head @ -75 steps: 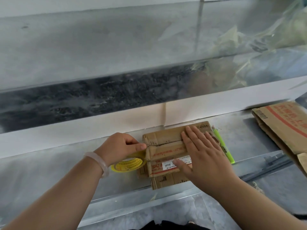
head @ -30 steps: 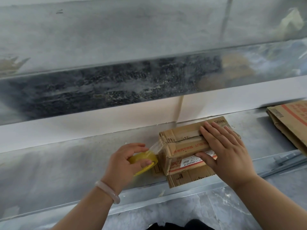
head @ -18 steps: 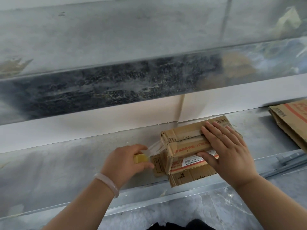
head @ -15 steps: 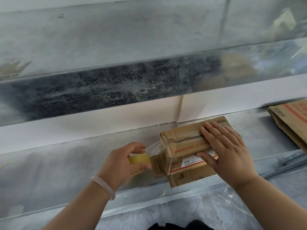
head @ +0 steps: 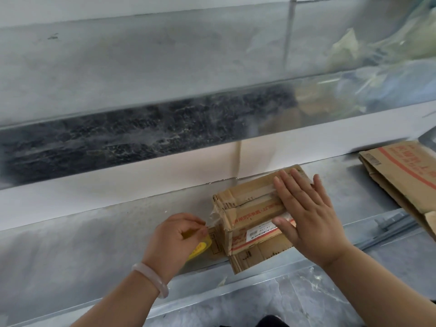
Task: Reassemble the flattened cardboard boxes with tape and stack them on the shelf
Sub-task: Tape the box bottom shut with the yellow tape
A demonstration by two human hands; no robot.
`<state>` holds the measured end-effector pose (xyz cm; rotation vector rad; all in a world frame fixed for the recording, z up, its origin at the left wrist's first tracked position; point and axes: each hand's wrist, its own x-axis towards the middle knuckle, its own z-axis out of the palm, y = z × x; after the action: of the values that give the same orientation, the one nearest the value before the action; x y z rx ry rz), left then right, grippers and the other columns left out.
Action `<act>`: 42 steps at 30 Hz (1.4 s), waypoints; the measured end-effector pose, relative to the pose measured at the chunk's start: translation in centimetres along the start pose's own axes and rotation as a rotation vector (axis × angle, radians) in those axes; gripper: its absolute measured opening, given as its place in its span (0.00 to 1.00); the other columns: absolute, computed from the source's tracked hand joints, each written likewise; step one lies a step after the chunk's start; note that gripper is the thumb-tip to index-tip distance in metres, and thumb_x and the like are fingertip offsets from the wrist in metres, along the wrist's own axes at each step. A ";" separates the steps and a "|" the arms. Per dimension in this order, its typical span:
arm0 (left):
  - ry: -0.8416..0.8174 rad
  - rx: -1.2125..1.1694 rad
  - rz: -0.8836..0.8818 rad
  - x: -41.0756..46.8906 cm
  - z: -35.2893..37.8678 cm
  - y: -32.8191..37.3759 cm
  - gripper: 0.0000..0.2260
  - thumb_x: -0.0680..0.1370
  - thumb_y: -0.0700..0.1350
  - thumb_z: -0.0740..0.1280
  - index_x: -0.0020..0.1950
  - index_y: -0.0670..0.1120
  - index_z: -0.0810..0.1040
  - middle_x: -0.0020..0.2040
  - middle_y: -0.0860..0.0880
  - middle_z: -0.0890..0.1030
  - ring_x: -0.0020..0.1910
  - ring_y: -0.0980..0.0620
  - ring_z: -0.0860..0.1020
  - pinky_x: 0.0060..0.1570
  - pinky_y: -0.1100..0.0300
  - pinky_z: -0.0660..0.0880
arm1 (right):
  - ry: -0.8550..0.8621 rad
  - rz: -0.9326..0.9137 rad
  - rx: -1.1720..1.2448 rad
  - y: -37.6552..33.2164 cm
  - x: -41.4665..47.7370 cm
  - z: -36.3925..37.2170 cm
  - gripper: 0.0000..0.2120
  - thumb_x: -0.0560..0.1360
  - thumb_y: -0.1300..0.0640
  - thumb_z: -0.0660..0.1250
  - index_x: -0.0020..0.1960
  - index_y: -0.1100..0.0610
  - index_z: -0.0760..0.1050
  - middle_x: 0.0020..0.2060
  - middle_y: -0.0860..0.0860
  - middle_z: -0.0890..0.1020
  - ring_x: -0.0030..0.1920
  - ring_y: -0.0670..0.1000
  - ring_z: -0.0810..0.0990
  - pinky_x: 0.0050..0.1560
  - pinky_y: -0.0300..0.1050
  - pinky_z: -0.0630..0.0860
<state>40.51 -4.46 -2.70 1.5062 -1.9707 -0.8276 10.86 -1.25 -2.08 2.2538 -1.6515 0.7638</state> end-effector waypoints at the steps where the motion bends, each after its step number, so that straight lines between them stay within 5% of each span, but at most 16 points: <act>1: -0.007 0.000 -0.001 0.1 0.1 0.1 0.11 0.72 0.47 0.74 0.37 0.64 0.80 0.49 0.69 0.78 0.48 0.66 0.77 0.46 0.77 0.67 | 0.045 0.069 0.045 0.3 -0.4 -0.4 0.29 0.81 0.44 0.52 0.76 0.60 0.63 0.75 0.56 0.64 0.77 0.55 0.59 0.77 0.61 0.52; 4: 0.001 -0.007 0.010 0.2 0.4 0.5 0.14 0.71 0.44 0.75 0.36 0.64 0.80 0.48 0.70 0.78 0.47 0.67 0.77 0.44 0.79 0.67 | 0.170 0.635 0.220 2.5 -1.8 -0.7 0.23 0.82 0.52 0.52 0.75 0.56 0.63 0.72 0.54 0.68 0.73 0.54 0.64 0.74 0.55 0.58; 6: 0.007 0.001 0.013 0.2 0.5 0.6 0.15 0.71 0.43 0.75 0.35 0.65 0.79 0.48 0.71 0.78 0.47 0.67 0.77 0.44 0.77 0.67 | -0.015 1.001 0.246 5.0 -2.2 0.1 0.19 0.82 0.55 0.53 0.72 0.53 0.67 0.68 0.55 0.72 0.68 0.56 0.69 0.69 0.56 0.66; 10: 0.017 0.004 -0.007 0.0 0.5 0.7 0.14 0.72 0.45 0.74 0.37 0.66 0.78 0.47 0.69 0.79 0.48 0.66 0.77 0.44 0.77 0.67 | -0.458 0.898 0.005 7.3 -2.7 2.5 0.10 0.79 0.55 0.57 0.55 0.52 0.75 0.46 0.54 0.77 0.44 0.54 0.74 0.46 0.50 0.74; 13: 0.019 -0.004 -0.011 -0.2 0.2 0.8 0.12 0.72 0.47 0.74 0.39 0.66 0.79 0.44 0.66 0.80 0.49 0.66 0.77 0.46 0.77 0.67 | -0.484 0.885 -0.082 8.1 -2.8 3.5 0.08 0.78 0.58 0.57 0.53 0.53 0.73 0.43 0.52 0.74 0.40 0.52 0.74 0.42 0.50 0.75; 15: 0.015 -0.018 -0.006 -0.3 0.0 0.6 0.08 0.72 0.48 0.74 0.43 0.63 0.81 0.46 0.65 0.80 0.49 0.67 0.77 0.48 0.77 0.67 | -0.455 0.952 -0.016 8.1 -2.8 3.5 0.10 0.76 0.62 0.57 0.54 0.54 0.74 0.42 0.55 0.77 0.39 0.54 0.76 0.42 0.53 0.78; 18: -0.001 -0.024 0.003 -0.5 -0.3 0.3 0.07 0.74 0.46 0.72 0.49 0.57 0.84 0.48 0.65 0.80 0.51 0.68 0.76 0.51 0.79 0.66 | -0.295 1.181 0.172 7.3 -3.3 1.8 0.20 0.77 0.64 0.57 0.68 0.57 0.70 0.48 0.60 0.79 0.38 0.58 0.77 0.35 0.48 0.74; 22: -0.015 -0.033 -0.004 -0.6 -0.5 0.3 0.07 0.75 0.47 0.71 0.51 0.57 0.84 0.48 0.67 0.78 0.51 0.69 0.76 0.52 0.79 0.66 | 0.105 1.328 0.489 3.2 -2.9 -2.8 0.21 0.77 0.64 0.51 0.63 0.49 0.73 0.49 0.56 0.79 0.40 0.56 0.76 0.38 0.53 0.75; 25: -0.002 -0.049 -0.030 -0.8 -0.6 0.7 0.09 0.75 0.48 0.71 0.49 0.63 0.80 0.46 0.67 0.79 0.49 0.66 0.77 0.50 0.74 0.69 | 0.178 1.200 0.718 -1.6 -1.0 -6.1 0.19 0.78 0.65 0.52 0.59 0.51 0.75 0.42 0.53 0.77 0.40 0.52 0.73 0.41 0.53 0.72; 28: 0.025 -0.115 -0.081 -0.8 -0.5 0.7 0.09 0.74 0.48 0.72 0.45 0.63 0.78 0.43 0.65 0.81 0.46 0.66 0.78 0.43 0.74 0.72 | -0.042 0.871 0.646 -6.5 0.5 -8.0 0.13 0.81 0.63 0.55 0.54 0.51 0.75 0.35 0.50 0.76 0.31 0.44 0.71 0.32 0.44 0.68; 30: 0.039 -0.161 -0.117 -0.9 -0.5 0.7 0.06 0.73 0.48 0.72 0.44 0.60 0.81 0.41 0.63 0.82 0.42 0.62 0.80 0.42 0.70 0.74 | -0.260 0.599 0.472 -9.1 1.0 -8.3 0.07 0.81 0.54 0.56 0.54 0.46 0.72 0.37 0.45 0.76 0.34 0.41 0.74 0.31 0.36 0.69; 33: 0.041 -0.171 -0.139 -0.9 -0.4 0.6 0.04 0.74 0.49 0.72 0.44 0.60 0.82 0.40 0.61 0.83 0.40 0.60 0.80 0.42 0.65 0.76 | -0.509 0.334 0.332 -11.4 1.4 -7.5 0.13 0.80 0.46 0.51 0.60 0.46 0.68 0.44 0.40 0.73 0.37 0.43 0.76 0.37 0.38 0.76; 37: 0.053 -0.155 -0.144 -0.8 -0.3 0.9 0.06 0.73 0.49 0.72 0.42 0.61 0.81 0.42 0.62 0.82 0.42 0.61 0.79 0.44 0.68 0.75 | -0.620 0.208 0.253 -12.8 1.8 -6.0 0.23 0.82 0.52 0.54 0.75 0.42 0.52 0.56 0.40 0.70 0.40 0.43 0.74 0.41 0.36 0.76; 42: 0.113 -0.107 -0.088 -0.7 -0.1 0.8 0.08 0.71 0.48 0.74 0.38 0.62 0.81 0.50 0.64 0.77 0.51 0.67 0.74 0.49 0.75 0.69 | -0.707 0.223 0.182 -13.8 1.6 -5.2 0.25 0.79 0.58 0.55 0.73 0.44 0.56 0.59 0.48 0.70 0.47 0.51 0.76 0.46 0.49 0.78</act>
<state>40.21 -3.60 -2.04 1.5515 -1.7619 -0.8510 22.76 4.52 4.57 2.6914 -2.2349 0.1423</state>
